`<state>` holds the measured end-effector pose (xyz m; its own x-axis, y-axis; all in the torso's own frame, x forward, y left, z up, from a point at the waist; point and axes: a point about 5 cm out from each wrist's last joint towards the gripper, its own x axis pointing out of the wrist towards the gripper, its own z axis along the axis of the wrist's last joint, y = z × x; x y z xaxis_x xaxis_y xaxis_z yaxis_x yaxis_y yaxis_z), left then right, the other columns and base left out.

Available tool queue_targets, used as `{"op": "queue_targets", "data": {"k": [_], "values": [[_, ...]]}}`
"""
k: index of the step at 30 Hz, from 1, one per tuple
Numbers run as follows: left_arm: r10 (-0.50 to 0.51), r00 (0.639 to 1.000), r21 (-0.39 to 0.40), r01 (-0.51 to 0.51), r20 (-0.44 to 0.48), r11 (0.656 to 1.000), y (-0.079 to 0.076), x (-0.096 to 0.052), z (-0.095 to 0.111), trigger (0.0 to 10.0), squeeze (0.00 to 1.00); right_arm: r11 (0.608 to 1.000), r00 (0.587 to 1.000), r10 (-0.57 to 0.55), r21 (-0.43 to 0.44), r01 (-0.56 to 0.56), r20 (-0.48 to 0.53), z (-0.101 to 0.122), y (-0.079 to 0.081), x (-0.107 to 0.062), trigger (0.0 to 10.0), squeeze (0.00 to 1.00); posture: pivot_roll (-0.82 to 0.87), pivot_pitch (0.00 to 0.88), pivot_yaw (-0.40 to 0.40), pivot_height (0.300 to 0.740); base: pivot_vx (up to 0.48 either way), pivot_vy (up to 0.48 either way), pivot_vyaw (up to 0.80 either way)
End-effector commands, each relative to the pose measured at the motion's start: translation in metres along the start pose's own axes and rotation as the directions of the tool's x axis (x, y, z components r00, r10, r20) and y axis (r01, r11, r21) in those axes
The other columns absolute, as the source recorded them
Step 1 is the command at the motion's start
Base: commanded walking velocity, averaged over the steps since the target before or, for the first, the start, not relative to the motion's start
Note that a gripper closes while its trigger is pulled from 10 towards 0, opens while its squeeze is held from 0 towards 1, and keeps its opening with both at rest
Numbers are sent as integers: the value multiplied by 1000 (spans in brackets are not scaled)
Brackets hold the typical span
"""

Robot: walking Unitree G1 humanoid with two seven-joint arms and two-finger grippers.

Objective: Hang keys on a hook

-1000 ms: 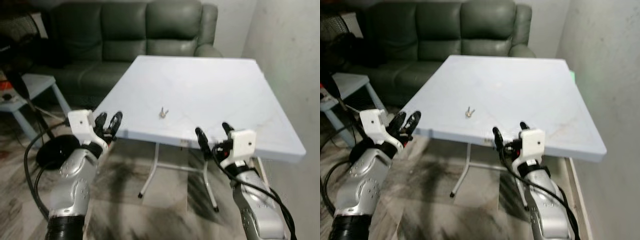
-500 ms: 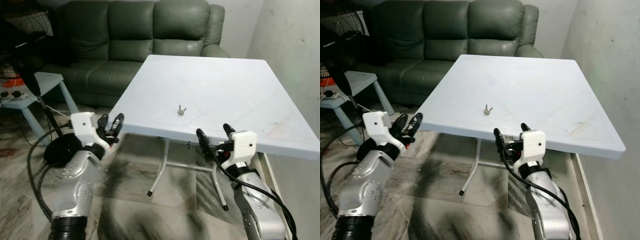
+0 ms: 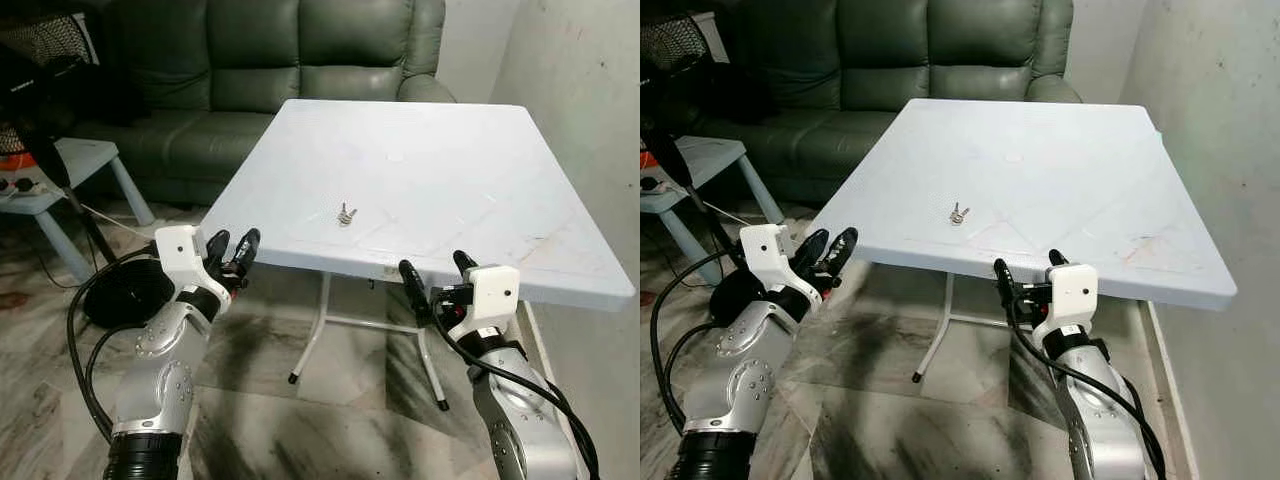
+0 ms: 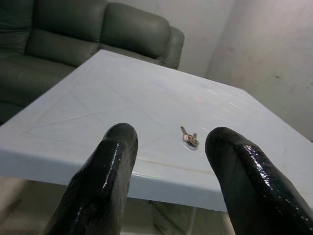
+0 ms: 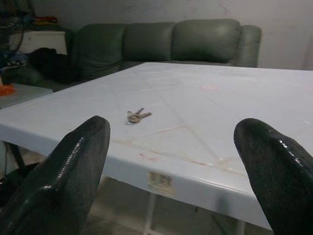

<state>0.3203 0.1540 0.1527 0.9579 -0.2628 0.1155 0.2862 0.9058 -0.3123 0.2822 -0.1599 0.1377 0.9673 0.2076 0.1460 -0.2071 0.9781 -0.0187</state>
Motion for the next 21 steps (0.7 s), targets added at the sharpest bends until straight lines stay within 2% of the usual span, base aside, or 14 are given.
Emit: {"op": "queue_targets", "data": {"k": [1,12,21], "values": [[1,1000,13,-1,-2,1000,2,0,2,10000,0,1000,1000,-4,1,4,20,6,-1,0,10000,0,95,0,60,740,0,0,0],[-5,1000,14,5,-2,1000,1,-1,3,10000,0,1000,1000,-7,4,7,21,6,0,0,10000,0,97,0,65,740,0,0,0],[-11,1000,14,11,1,1000,0,1,3,10000,0,1000,1000,-10,3,10,25,6,0,0,10000,0,95,0,66,740,273,0,0]]}}
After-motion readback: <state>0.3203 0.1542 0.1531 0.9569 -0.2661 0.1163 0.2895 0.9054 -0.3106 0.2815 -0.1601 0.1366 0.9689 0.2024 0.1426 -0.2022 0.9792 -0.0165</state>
